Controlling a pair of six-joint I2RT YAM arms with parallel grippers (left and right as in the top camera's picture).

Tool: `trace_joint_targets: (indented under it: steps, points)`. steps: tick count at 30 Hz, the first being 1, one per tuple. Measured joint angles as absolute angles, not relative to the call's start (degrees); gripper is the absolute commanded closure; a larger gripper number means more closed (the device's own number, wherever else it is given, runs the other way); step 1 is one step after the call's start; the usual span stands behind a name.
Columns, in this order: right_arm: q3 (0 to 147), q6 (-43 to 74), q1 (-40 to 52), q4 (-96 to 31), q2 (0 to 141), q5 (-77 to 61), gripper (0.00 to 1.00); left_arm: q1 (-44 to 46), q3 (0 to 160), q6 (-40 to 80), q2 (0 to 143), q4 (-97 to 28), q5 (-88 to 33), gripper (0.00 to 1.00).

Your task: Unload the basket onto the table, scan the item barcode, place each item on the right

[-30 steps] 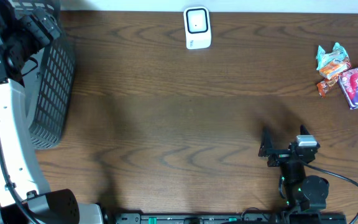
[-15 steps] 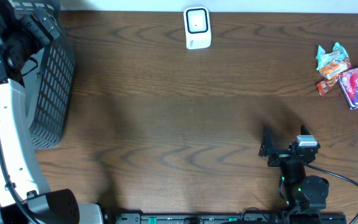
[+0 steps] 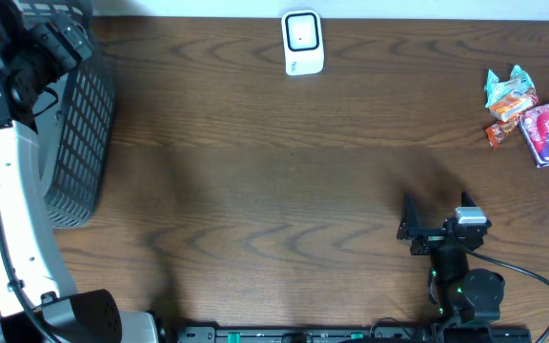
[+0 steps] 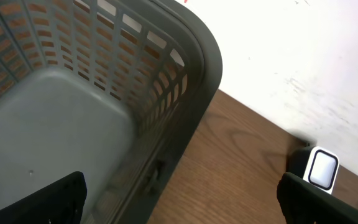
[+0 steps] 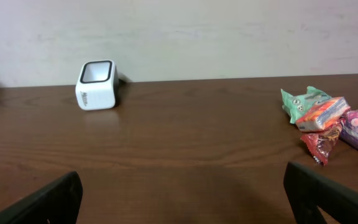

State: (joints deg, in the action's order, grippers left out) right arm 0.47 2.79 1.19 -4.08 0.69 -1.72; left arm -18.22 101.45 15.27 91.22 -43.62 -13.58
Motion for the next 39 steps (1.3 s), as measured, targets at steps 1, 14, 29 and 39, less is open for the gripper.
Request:
trace_joint_targets:
  steps: [1,14,29,39]
  points:
    - [0.5,2.8,1.2,-4.1,0.7,-1.7,0.01,-18.2,101.4,15.3,91.2,-43.6,-13.6,0.02]
    - [0.5,2.8,1.2,-4.1,0.7,-1.7,0.01,-18.2,101.4,15.2,91.2,-43.6,-13.6,0.02]
    - [0.5,2.8,1.2,-4.1,0.7,-1.7,0.01,-18.2,101.5,14.8,91.1,-49.6,-11.6,0.02]
    - [0.5,2.8,1.2,-4.1,0.7,-1.7,0.01,-15.3,95.2,9.4,80.4,-59.4,-7.1,0.02]
